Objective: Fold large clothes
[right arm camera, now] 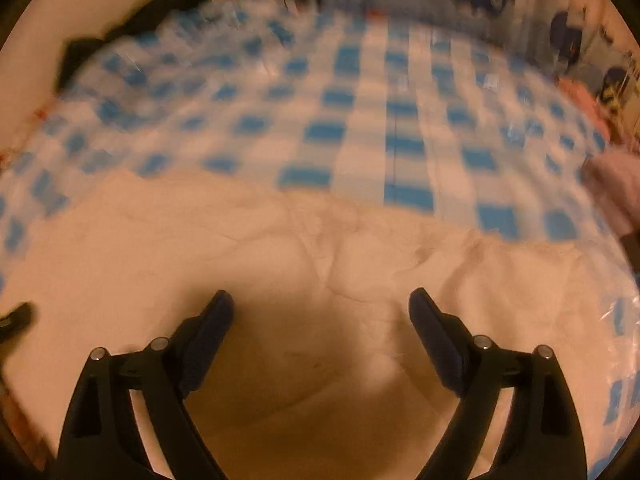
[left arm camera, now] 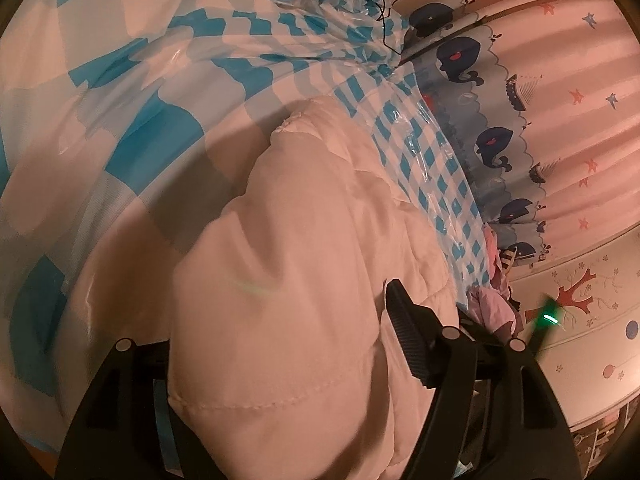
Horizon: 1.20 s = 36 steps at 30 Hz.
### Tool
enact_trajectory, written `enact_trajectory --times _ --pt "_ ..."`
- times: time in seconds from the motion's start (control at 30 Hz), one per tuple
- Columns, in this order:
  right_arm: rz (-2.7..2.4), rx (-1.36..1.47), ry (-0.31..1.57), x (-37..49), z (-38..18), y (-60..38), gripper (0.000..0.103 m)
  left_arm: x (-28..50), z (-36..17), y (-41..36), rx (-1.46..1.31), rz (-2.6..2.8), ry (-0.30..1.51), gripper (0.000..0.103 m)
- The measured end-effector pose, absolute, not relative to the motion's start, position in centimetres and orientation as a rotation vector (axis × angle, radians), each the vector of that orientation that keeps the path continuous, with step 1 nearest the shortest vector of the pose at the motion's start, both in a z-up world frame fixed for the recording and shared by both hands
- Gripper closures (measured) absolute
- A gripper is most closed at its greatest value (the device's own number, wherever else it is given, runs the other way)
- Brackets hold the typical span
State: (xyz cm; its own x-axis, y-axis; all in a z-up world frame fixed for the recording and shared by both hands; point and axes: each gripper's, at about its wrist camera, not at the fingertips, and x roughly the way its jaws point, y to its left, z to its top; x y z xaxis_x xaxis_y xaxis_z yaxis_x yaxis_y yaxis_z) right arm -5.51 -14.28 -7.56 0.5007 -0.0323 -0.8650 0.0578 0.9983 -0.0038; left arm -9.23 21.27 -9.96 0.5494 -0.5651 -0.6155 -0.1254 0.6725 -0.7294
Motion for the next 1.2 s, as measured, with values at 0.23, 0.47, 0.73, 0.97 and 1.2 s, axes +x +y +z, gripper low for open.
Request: enact_trajectory --times 0.23,0.47,0.73,0.97,1.2 --pt "-0.03 0.045 1.053 -6.5 -7.7 -14.8 0.007 -9.2 -9.6 20.7 -0.772 -0.299 0.977 0.038" --pt "-0.009 -0.055 0.973 -12.7 -7.8 -13.2 0.006 -9.7 -8.7 19.9 -0.692 -0.274 0.947 0.038" --pt "0.005 -0.009 0.873 -15.6 -4.8 -11.9 0.006 -10.3 -7.5 19.3 -0.586 -0.237 0.917 0.038" --pt "0.015 -0.009 0.959 -15.3 -7.0 -11.3 0.006 -10.3 -7.7 19.5 -0.606 -0.254 0.927 0.037" --pt "0.012 -0.035 0.902 -17.3 -7.3 -11.1 0.006 -10.2 -7.9 19.3 -0.618 -0.247 0.937 0.037"
